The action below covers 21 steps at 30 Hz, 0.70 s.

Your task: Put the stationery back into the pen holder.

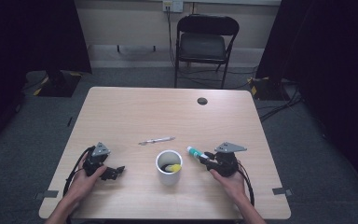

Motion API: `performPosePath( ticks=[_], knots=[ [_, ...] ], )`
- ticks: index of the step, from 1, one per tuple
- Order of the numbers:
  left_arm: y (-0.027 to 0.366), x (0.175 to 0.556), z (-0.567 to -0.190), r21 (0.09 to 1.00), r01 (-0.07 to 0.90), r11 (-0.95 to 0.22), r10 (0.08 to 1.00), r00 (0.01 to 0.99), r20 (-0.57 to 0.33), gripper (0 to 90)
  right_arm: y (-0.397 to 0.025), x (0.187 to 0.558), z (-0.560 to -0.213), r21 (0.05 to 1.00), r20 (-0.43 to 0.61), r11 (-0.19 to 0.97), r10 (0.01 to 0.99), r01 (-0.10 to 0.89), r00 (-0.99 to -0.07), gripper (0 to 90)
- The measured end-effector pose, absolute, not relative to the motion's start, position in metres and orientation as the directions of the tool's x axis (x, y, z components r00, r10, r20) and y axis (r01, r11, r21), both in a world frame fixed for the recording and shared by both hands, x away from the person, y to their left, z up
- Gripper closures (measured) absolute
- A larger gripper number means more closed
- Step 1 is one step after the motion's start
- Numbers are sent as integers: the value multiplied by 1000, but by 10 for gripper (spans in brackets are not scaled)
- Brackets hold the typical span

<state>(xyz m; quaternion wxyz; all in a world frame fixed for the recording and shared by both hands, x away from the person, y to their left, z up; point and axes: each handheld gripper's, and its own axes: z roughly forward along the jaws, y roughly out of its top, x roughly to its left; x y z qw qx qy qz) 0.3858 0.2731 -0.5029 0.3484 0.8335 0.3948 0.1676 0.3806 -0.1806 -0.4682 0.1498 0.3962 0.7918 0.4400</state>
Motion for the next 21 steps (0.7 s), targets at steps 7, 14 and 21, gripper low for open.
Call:
performPosePath(
  ticks=[7, 14, 21],
  knots=[
    [273, 385, -503, 715, 542, -442, 775, 631, 0, 2, -184, 381, -458, 837, 121, 267, 761, 478, -637, 652],
    [273, 385, -503, 711, 544, -445, 774, 633, 0, 2, -185, 380, -448, 852, 130, 249, 751, 460, -647, 652],
    [273, 385, -503, 711, 544, -445, 774, 633, 0, 2, -188, 378, -439, 869, 134, 226, 750, 440, -648, 652]
  ],
)
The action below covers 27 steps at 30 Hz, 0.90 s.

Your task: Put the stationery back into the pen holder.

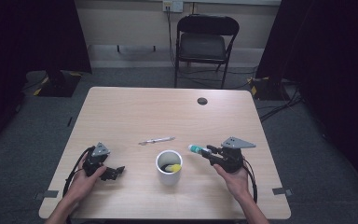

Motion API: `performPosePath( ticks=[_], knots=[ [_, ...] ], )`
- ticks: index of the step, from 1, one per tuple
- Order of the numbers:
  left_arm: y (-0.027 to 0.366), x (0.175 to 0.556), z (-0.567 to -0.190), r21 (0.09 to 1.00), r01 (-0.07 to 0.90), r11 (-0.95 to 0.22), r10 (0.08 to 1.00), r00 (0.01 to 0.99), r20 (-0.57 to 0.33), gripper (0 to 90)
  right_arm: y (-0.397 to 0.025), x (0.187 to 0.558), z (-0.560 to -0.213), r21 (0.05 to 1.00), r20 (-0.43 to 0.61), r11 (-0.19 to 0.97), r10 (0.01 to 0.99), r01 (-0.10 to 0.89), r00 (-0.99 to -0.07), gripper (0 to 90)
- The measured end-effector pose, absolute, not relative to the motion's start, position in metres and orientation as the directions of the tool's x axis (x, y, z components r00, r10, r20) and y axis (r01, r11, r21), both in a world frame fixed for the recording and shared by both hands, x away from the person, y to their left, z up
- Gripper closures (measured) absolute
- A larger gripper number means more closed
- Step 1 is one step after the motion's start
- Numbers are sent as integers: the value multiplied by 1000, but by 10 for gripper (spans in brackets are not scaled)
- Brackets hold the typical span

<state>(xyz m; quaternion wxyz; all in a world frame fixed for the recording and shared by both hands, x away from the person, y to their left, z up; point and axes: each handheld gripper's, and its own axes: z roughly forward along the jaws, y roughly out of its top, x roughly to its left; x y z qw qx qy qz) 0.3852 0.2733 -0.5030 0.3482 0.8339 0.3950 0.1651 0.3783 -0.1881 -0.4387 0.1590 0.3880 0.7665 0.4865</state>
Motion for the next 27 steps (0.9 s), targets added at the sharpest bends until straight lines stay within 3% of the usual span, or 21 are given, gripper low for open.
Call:
performPosePath(
  ticks=[27],
  knots=[
    [273, 385, -503, 711, 544, -446, 773, 634, -1, 2, -189, 368, -404, 913, 151, 164, 714, 374, -684, 655]
  ],
)
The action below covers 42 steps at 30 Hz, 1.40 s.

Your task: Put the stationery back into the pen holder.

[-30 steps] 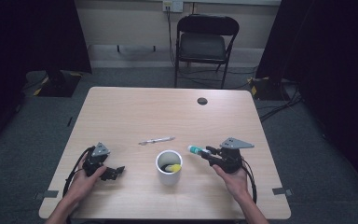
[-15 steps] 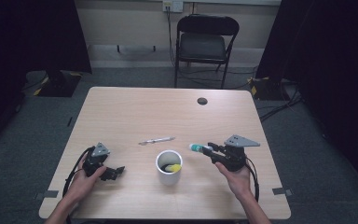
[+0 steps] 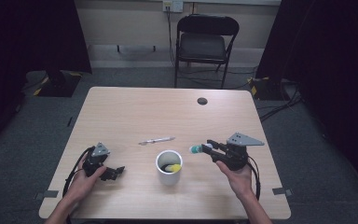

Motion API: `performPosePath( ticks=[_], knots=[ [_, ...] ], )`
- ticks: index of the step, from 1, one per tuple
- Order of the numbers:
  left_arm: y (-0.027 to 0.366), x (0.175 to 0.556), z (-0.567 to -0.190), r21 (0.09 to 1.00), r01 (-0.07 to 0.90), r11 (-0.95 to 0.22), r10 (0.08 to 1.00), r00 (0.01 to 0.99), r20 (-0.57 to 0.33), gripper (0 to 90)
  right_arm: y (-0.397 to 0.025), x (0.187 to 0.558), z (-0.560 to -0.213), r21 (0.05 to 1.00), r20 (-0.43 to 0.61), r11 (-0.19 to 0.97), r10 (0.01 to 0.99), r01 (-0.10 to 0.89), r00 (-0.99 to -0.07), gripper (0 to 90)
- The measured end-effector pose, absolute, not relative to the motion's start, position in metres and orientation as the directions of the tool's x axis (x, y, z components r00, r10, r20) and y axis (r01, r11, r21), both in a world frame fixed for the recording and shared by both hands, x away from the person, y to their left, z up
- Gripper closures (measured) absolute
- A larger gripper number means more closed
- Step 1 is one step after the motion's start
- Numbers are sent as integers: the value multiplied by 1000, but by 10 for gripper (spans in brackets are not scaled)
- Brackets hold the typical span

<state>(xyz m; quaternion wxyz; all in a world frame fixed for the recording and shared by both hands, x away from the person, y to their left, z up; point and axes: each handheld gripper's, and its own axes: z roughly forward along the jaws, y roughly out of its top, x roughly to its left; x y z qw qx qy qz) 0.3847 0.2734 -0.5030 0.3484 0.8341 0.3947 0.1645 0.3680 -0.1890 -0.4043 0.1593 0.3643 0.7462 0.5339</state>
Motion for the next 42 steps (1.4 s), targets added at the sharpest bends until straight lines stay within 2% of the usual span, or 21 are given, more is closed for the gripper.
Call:
performPosePath(
  ticks=[18, 30, 42],
  knots=[
    [273, 385, -503, 711, 544, -445, 773, 634, -1, 2, -180, 358, -380, 931, 134, 162, 680, 327, -721, 656],
    [273, 385, -503, 711, 544, -446, 773, 634, 0, 2, -162, 345, -360, 951, 126, 149, 616, 272, -778, 656],
    [273, 385, -503, 711, 544, -446, 773, 634, -1, 2, -133, 352, -374, 924, 117, 240, 566, 298, -816, 656]
  ],
)
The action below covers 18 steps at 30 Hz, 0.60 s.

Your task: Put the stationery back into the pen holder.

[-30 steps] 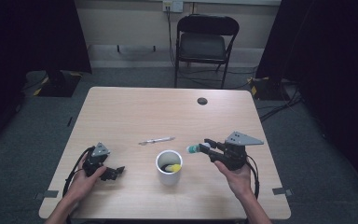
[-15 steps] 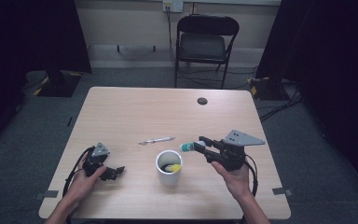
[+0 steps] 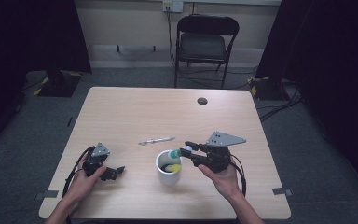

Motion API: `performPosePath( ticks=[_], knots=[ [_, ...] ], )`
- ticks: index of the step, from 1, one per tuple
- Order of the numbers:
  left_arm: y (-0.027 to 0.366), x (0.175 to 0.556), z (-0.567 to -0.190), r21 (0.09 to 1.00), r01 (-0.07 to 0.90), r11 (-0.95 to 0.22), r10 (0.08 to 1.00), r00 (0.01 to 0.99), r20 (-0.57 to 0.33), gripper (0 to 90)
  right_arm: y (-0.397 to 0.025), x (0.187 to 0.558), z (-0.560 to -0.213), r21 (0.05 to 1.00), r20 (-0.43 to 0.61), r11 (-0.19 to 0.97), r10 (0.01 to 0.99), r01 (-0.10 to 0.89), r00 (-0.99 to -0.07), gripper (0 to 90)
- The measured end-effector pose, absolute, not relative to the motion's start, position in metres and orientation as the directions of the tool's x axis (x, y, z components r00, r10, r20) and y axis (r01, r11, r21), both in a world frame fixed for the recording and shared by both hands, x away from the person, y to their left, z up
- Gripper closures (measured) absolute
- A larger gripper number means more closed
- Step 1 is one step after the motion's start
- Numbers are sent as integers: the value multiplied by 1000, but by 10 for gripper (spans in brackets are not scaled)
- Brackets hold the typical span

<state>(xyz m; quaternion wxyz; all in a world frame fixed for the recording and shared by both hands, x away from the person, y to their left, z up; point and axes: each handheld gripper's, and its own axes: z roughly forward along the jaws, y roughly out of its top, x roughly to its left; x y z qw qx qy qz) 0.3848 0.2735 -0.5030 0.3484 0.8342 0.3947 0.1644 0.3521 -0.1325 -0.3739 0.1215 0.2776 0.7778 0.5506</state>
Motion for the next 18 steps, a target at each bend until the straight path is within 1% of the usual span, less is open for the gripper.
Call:
performPosePath(
  ticks=[10, 18],
  knots=[
    [273, 385, -503, 711, 544, -445, 773, 634, -1, 2, -116, 362, -392, 890, 142, 296, 543, 346, -828, 656],
    [273, 385, -503, 711, 544, -446, 773, 635, -1, 2, -106, 367, -404, 868, 134, 341, 539, 360, -832, 655]
  ],
)
